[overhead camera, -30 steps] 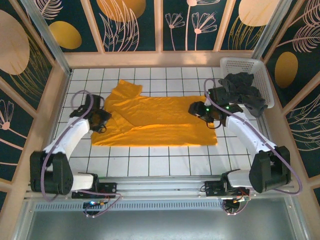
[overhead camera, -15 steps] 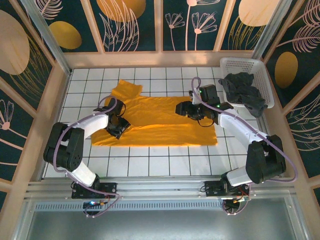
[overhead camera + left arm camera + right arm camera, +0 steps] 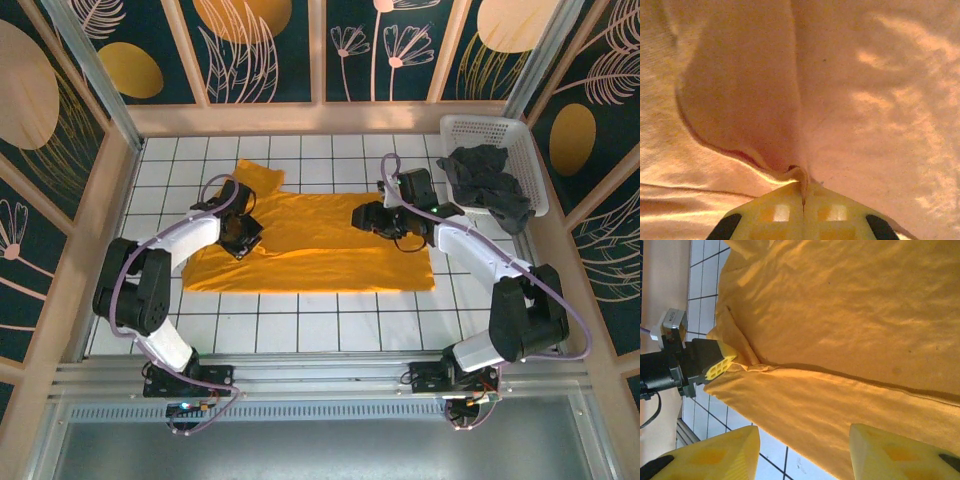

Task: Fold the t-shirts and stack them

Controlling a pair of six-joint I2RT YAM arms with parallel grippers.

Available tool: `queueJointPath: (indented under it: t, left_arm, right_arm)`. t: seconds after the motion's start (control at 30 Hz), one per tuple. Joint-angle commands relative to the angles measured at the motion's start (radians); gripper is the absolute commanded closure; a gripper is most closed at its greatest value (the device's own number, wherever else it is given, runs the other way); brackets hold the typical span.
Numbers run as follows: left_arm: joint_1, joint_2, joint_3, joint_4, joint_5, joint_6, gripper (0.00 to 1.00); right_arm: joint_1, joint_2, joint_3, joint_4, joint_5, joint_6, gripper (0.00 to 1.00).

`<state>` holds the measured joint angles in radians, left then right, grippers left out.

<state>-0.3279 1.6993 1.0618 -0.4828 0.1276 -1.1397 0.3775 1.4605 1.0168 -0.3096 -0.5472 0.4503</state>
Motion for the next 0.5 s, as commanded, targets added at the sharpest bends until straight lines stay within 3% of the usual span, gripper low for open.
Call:
queueJointPath:
  t: [0.0,0.47]
  left_arm:
    - [-0.024,0.07,0.076,-0.047,0.012,0.064,1.0]
    - [-0.087,0.283,0.375,-0.217,-0.085,0.273,1.0]
  right_arm:
    - [-0.013,0.013,0.034,0.012,0.011,0.001,0.5]
    - [-0.025,0.003,0.025,-0.01,0.006,0.005,0.52]
